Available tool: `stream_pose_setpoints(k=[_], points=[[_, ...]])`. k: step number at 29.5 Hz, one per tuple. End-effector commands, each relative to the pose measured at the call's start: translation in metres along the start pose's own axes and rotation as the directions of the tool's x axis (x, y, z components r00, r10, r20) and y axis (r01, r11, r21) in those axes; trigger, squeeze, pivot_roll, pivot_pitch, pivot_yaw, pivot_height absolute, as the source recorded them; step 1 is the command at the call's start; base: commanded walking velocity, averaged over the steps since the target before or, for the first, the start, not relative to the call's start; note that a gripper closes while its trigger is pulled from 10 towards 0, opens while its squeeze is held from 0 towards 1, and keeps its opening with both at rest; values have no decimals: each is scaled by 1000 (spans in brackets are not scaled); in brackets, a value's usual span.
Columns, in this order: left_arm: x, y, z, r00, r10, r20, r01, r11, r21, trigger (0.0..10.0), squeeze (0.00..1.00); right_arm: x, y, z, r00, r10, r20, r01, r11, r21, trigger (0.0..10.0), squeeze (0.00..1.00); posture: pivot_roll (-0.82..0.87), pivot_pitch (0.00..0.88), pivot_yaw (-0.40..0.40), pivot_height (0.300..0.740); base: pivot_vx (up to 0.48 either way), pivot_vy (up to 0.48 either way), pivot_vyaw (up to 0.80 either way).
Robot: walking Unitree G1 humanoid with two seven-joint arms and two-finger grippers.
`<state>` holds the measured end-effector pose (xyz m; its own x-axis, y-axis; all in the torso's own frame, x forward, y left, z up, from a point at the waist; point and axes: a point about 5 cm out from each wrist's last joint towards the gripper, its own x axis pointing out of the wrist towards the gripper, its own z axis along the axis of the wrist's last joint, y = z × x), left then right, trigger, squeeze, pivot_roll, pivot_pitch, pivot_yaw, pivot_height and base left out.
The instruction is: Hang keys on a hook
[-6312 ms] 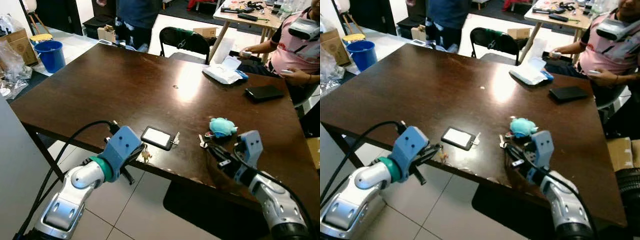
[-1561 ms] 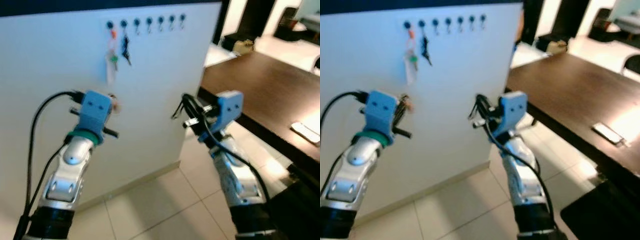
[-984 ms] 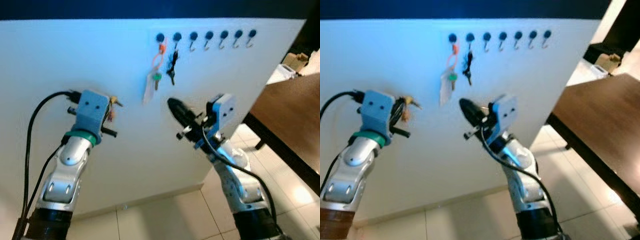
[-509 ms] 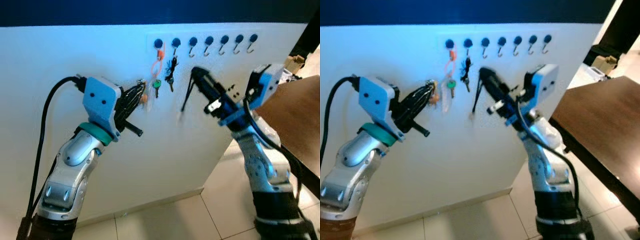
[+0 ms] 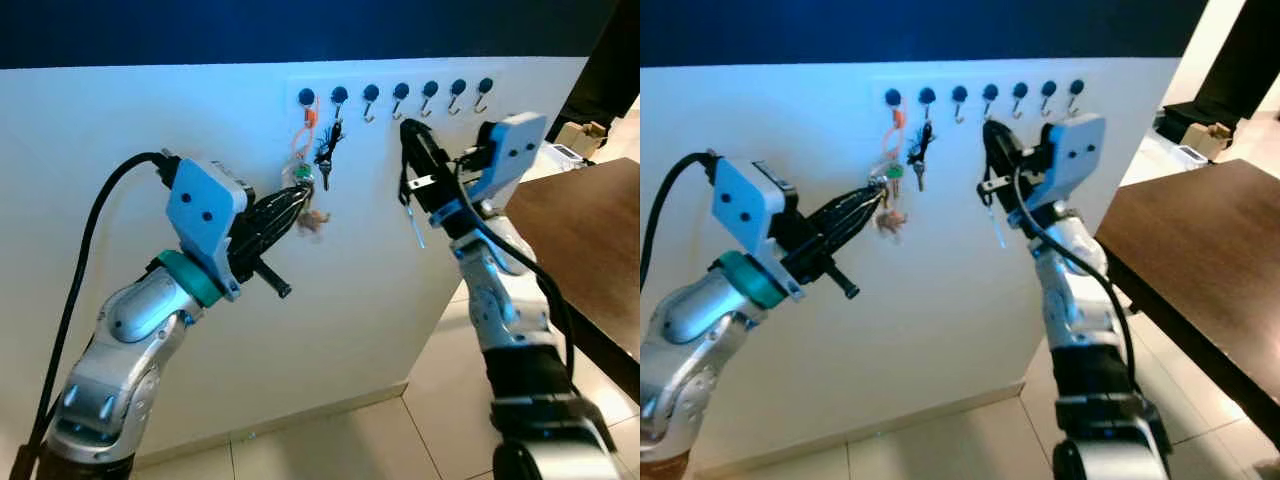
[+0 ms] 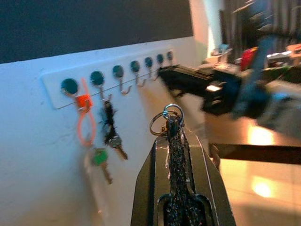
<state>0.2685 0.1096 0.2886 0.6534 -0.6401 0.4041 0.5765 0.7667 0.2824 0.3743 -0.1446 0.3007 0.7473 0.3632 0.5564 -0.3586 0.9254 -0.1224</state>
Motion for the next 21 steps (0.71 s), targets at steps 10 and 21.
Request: stream_pose_setpoints(k=[10,21], points=[[7,-6,13,998,-50,45,52,998,-44,10000,0,10,-5,-2,998,-70,4,70,997,-39,10000,0,101,91,51,740,0,0,0],[9,-6,22,998,-6,69,14,993,-116,10000,0,30,0,-3,991,-133,28,134,989,-64,10000,0,123,112,58,740,0,0,0]])
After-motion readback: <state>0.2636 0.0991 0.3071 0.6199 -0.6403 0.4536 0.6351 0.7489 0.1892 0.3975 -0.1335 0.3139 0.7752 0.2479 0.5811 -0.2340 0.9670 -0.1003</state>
